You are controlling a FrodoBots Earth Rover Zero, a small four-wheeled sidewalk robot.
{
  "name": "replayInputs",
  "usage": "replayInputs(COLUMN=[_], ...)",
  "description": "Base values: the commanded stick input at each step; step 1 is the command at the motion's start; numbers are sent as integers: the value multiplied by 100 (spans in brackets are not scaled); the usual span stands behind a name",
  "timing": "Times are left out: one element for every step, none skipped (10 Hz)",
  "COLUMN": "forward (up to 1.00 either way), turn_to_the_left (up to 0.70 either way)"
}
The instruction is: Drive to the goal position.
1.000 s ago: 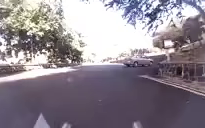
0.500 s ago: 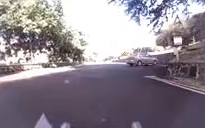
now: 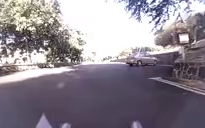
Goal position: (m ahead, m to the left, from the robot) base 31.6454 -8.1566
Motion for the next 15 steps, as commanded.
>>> replayInputs(forward=[97, 98, 98, 97, 97, 98, 98, 97, 97, 97, 97, 98, 97, 97, 97], turn_to_the_left=[-21, -8, -3, -10, -18, -14, -29, -5, -16, -27, -18, -7, -36, -36, -36])
